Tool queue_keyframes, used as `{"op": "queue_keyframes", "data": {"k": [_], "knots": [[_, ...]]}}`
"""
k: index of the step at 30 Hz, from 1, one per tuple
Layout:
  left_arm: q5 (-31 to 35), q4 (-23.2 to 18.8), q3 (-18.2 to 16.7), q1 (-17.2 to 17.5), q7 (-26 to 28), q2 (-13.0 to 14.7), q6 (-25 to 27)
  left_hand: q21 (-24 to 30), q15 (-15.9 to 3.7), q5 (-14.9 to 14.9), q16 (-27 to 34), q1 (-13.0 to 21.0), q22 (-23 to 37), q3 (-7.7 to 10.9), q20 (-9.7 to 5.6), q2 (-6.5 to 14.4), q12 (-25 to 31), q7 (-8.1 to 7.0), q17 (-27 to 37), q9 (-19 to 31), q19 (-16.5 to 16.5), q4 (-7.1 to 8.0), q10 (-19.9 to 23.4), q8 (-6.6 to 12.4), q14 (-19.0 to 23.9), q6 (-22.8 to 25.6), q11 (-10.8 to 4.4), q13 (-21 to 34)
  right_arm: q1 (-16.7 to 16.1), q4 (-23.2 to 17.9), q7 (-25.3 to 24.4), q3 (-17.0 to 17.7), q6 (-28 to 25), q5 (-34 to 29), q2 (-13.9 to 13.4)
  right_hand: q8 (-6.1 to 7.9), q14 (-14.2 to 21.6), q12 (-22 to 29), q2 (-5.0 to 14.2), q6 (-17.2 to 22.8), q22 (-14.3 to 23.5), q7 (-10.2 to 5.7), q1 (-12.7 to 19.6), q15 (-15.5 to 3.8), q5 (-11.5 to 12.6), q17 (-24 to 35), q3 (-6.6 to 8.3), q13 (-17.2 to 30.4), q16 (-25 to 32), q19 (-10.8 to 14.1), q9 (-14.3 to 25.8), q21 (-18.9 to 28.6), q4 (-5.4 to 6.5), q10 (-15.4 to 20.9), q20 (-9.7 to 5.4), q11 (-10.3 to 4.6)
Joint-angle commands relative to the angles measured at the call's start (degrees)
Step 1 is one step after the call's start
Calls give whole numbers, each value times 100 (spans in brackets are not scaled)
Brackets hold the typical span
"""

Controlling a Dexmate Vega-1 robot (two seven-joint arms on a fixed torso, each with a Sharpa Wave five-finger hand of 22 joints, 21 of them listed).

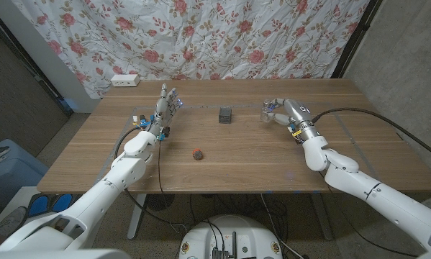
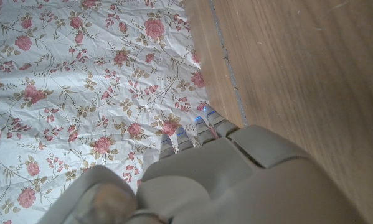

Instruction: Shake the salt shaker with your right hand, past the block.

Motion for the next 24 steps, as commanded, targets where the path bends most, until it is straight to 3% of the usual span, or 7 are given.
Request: {"op": "queue_keyframes", "data": {"k": [1, 24], "knots": [[0, 1, 1, -1, 0, -1, 3, 25, -608, 24, 30, -1, 27, -3, -137, 578, 24, -35, 34, 35, 27, 43, -1, 25, 10, 17, -58, 22, 48, 175, -61, -150, -65, -7, 132, 45, 41, 25, 58, 181, 11, -105, 69, -836, 26, 22, 9, 10, 38, 57, 17, -7, -32, 30, -17, -5], [0, 1, 1, 0, 0, -1, 2, 26, -601, 24, 28, -1, 27, -3, -135, 578, 22, -45, 34, 35, 29, 43, -5, 24, 5, 16, -60, 22, 90, 596, -520, -412, 84, -88, 351, 16, 33, 23, 28, 189, 10, -116, 120, -832, 31, 31, 25, 16, 38, 81, 18, -1, -124, 43, -42, -7]]}}
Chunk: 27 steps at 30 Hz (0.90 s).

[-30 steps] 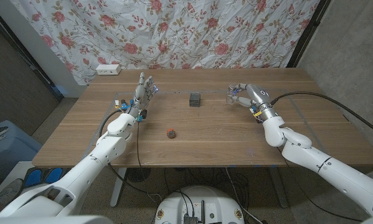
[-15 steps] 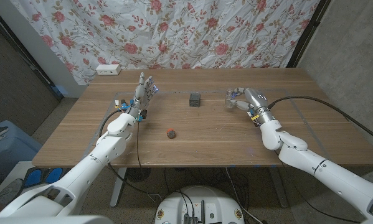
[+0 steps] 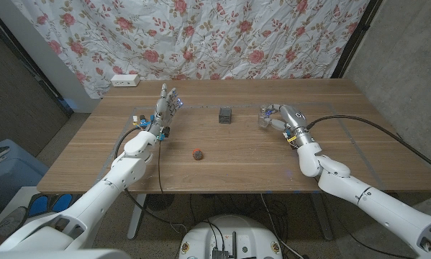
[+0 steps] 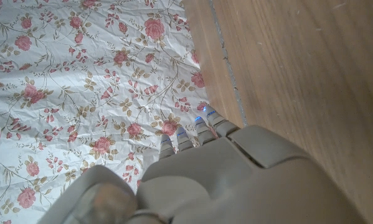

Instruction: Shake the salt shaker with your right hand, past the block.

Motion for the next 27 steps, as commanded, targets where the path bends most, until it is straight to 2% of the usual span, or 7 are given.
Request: {"op": "queue_keyframes", "data": {"k": [1, 5, 27], "knots": [[0, -2, 0, 1, 1, 1, 2, 26, -601, 24, 29, -1, 27, -2, -136, 578, 22, -40, 34, 35, 29, 43, -5, 27, 6, 21, -55, 21, 8, 212, -166, -118, 90, 23, 92, 1, 31, 23, -10, 190, 10, -117, 86, -834, 34, 32, 26, 17, 14, 40, 16, -1, -34, 44, -1, -7], [-1, -5, -1, 2, 1, 3, 3, 26, -601, 24, 29, -1, 27, -2, -135, 578, 21, -47, 34, 35, 29, 43, -6, 24, 8, 16, -57, 21, 6, 318, -315, -172, 140, -20, 148, -2, 35, 22, -7, 191, 10, -122, 85, -834, 36, 30, 30, 16, 10, 42, 16, -1, -37, 44, -4, -7], [-1, 0, -1, 0, -1, 1, 1, 25, -608, 24, 29, -1, 27, -2, -140, 579, 22, -39, 34, 35, 26, 43, -4, 25, 7, 19, -55, 21, 91, 561, -351, -337, 46, 84, 334, -67, 64, -12, -19, 117, 10, -121, 21, -811, 41, 7, 36, 9, -30, 33, 21, -7, -46, -15, 16, -6]]}}
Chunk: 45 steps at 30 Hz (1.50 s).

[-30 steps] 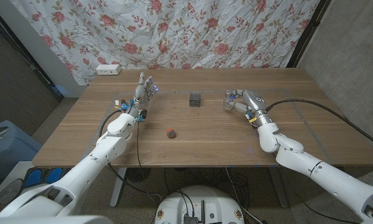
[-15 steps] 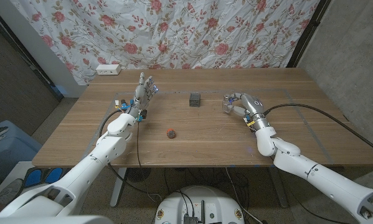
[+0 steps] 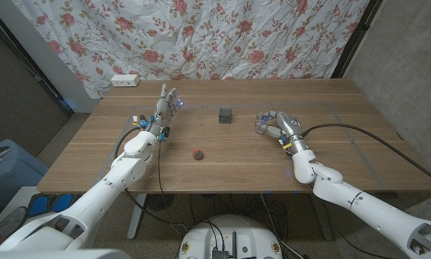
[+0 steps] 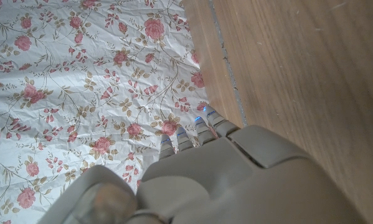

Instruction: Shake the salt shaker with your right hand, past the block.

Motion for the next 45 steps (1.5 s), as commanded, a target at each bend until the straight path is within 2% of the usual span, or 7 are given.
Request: {"op": "queue_keyframes", "data": {"k": [1, 14, 21, 27, 35, 42, 45], "knots": [[0, 2, 0, -1, -1, -2, -3, 25, -605, 24, 29, -1, 27, -2, -140, 579, 22, -41, 34, 35, 26, 43, -3, 24, 8, 16, -53, 21, 28, 110, -68, -68, -70, 53, 74, -55, 46, -23, 10, 76, 11, -116, -78, -791, 38, 7, 5, 7, -33, 36, 25, -6, -15, -41, 17, -4], [0, 1, 0, -1, -1, -2, -3, 25, -609, 24, 29, -1, 27, -2, -135, 579, 22, -40, 34, 35, 27, 43, -5, 28, 7, 24, -54, 21, -86, -191, 195, 1, -277, 256, -11, -329, -191, -140, -269, -362, 10, -93, -372, -723, 74, 1, -152, -31, -186, -81, 17, -43, -13, -602, 128, 3], [0, 0, -1, 0, 0, -1, -3, 25, -609, 24, 27, -1, 27, -2, -134, 579, 23, -41, 34, 35, 27, 43, -1, 26, 2, 21, -50, 21, -106, -349, 466, 25, -285, 379, -90, -576, -489, -165, -396, -788, 10, -10, -530, -613, 142, 5, -220, -47, -336, -212, 6, -58, -15, -1082, 212, 12], [0, -1, -1, 1, 0, -1, -2, 25, -606, 24, 29, -1, 27, -2, -136, 579, 19, -43, 34, 35, 26, 43, -12, 24, 7, 16, -59, 21, -102, -406, 669, 41, -235, 468, -158, -928, -775, -163, -532, -1344, 9, 98, -752, -432, 219, 0, -308, -48, -486, -405, -53, -80, 17, -1633, 302, 51], [0, -3, -1, 3, 0, 0, -2, 26, -608, 24, 29, -1, 27, -2, -134, 579, 21, -46, 34, 35, 28, 43, -6, 23, 6, 14, -50, 21, -106, -472, 827, 91, -137, 572, -214, -1142, -1017, -156, -648, -1650, 6, 167, -1072, -265, 318, 1, -429, -47, -611, -588, -57, -96, 107, -1997, 388, 227], [-1, -4, -1, 3, 1, 0, -2, 26, -611, 25, 30, -1, 27, -1, -134, 579, 21, -43, 34, 35, 28, 43, -6, 24, 10, 16, -55, 21, -63, -443, 1144, 155, 144, 831, -286, -1590, -1532, -187, -798, -2383, -3, 416, -1561, 52, 568, -13, -637, -63, -869, -972, -54, -121, 232, -2756, 477, 473], [-1, -4, -1, 2, 1, 0, -1, 26, -607, 25, 30, -1, 27, -1, -134, 579, 22, -42, 34, 35, 29, 43, -4, 25, 9, 18, -52, 21, -47, -404, 1170, 170, 280, 859, -302, -1696, -1682, -188, -804, -2552, -4, 495, -1647, 164, 627, -16, -671, -67, -938, -1063, -53, -123, 254, -2947, 503, 607]]}}
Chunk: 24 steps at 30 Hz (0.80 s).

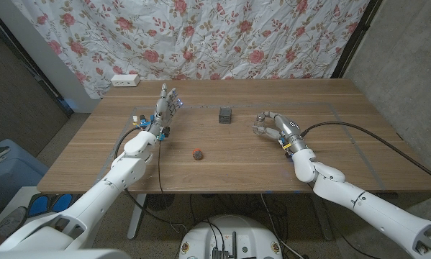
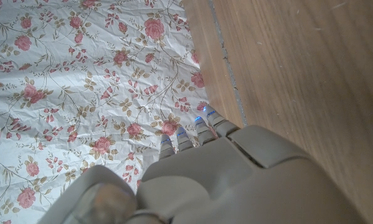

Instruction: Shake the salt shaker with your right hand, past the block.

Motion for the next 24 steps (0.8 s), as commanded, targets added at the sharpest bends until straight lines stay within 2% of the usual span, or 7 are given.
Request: {"op": "queue_keyframes", "data": {"k": [1, 6, 11, 18, 24], "knots": [[0, -4, 1, 1, 1, 0, 0, 26, -607, 25, 29, -1, 27, -1, -136, 578, 20, -43, 34, 35, 28, 43, -8, 26, 8, 19, -58, 21, 46, 4, 347, 91, 339, 262, -90, -146, -189, -17, -12, -241, 9, 95, -136, 125, 94, -5, -80, -2, -85, -141, 12, -11, 19, -282, 10, 146], [1, -4, 2, 1, 2, -1, 0, 26, -608, 25, 28, -1, 27, -1, -135, 578, 21, -39, 34, 35, 28, 43, -7, 23, 5, 13, -60, 21, 15, 54, 466, 214, 579, 593, -54, -313, -460, -25, -45, -475, 9, 200, -359, 282, 177, -8, -175, -12, -207, -321, 14, -16, 91, -673, 86, 259], [1, -4, 2, 0, 3, -2, 1, 26, -604, 25, 29, -1, 27, -1, -136, 579, 21, -40, 34, 35, 29, 43, -7, 25, 8, 17, -58, 21, -2, 139, 548, 349, 853, 941, 21, -416, -618, -25, -46, -627, 8, 254, -474, 344, 213, -17, -221, -19, -278, -376, 13, -5, 132, -867, 108, 293], [1, -4, 3, 0, 4, -3, 1, 27, -603, 24, 29, -2, 27, -2, -136, 578, 22, -41, 34, 35, 31, 43, -3, 24, 9, 17, -60, 21, 30, 379, 741, 497, 1306, 1483, 202, -491, -767, -22, -34, -686, 6, 319, -568, 493, 236, -52, -257, -34, -357, -392, 8, 13, 164, -1080, 115, 397], [2, -4, 3, 0, 4, -3, 0, 26, -603, 24, 29, -2, 27, -2, -137, 578, 20, -45, 34, 35, 30, 43, -9, 24, 7, 15, -55, 21, 74, 439, 874, 547, 1378, 1696, 310, -512, -766, -5, -1, -694, 4, 382, -605, 516, 240, -66, -260, -40, -363, -376, 5, 23, 185, -1094, 94, 419]]}}
